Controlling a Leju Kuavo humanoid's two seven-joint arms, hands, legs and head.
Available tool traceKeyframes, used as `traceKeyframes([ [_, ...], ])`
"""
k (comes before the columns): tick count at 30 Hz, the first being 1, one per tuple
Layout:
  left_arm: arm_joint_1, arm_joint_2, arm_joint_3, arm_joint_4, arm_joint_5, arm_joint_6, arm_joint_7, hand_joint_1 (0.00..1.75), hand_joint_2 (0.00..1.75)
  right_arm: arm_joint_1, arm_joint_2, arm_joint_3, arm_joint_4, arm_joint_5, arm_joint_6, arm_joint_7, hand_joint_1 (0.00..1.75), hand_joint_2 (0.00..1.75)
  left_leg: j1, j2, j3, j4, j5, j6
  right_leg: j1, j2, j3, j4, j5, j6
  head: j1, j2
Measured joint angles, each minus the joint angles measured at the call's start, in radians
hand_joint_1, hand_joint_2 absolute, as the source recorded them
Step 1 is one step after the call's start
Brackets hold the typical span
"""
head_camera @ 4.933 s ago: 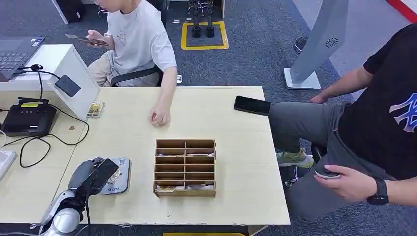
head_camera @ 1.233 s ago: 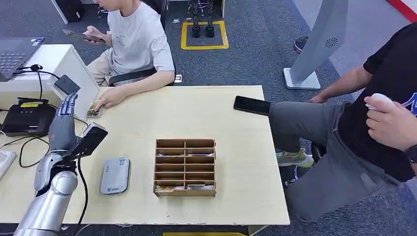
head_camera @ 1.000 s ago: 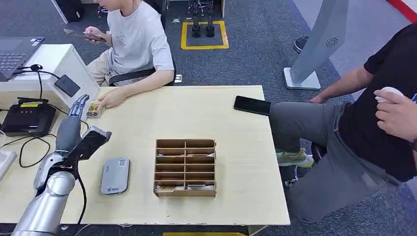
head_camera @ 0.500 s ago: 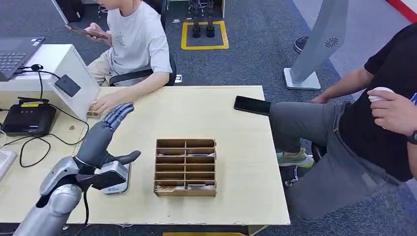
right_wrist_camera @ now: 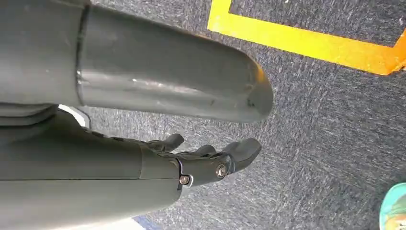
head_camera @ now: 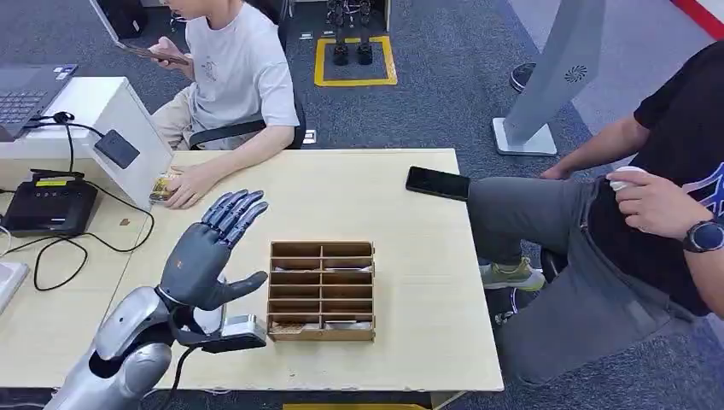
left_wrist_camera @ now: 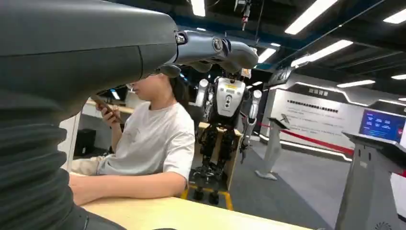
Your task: Pass the card to the sensor for recognition and then transmit it.
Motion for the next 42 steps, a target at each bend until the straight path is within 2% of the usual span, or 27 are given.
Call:
traceKeyframes([
  [5, 0.0, -0.001, -0.051, 0.009, -0.1, 0.025, 0.053, 0.0, 1.75, 0.0, 0.002, 0.0, 0.001, -0.003, 0.0, 0.001, 0.0, 0.0, 0.0, 0.0, 0.0, 0.0, 0.0, 0.0, 0.0, 0.0, 0.0, 0.0, 0.0, 0.0, 0.0, 0.0],
  [14, -0.003, -0.009, -0.102, 0.067, -0.175, 0.047, 0.126, 0.0, 1.75, -0.001, 0.002, 0.0, 0.003, -0.01, 0.003, 0.001, 0.0, 0.0, 0.0, 0.0, 0.0, 0.0, 0.0, 0.0, 0.0, 0.0, 0.0, 0.0, 0.0, 0.0, 0.0, 0.0],
  [22, -0.007, -0.009, -0.109, 0.096, -0.165, 0.043, 0.132, 0.0, 1.75, -0.001, 0.002, 0.001, 0.003, -0.015, 0.001, 0.001, 0.0, 0.0, 0.0, 0.0, 0.0, 0.0, 0.0, 0.0, 0.0, 0.0, 0.0, 0.0, 0.0, 0.0, 0.0, 0.0],
  [35, -0.009, -0.001, -0.109, 0.141, -0.107, -0.015, 0.129, 0.0, 1.75, -0.001, 0.002, 0.018, 0.003, -0.015, -0.018, 0.001, 0.0, 0.0, 0.0, 0.0, 0.0, 0.0, 0.0, 0.0, 0.0, 0.0, 0.0, 0.0, 0.0, 0.0, 0.0, 0.0],
  [42, -0.012, 0.0, -0.109, 0.15, -0.102, -0.018, 0.127, 0.0, 1.75, -0.002, 0.002, 0.021, 0.003, -0.016, -0.018, 0.001, 0.0, 0.0, 0.0, 0.0, 0.0, 0.0, 0.0, 0.0, 0.0, 0.0, 0.0, 0.0, 0.0, 0.0, 0.0, 0.0],
])
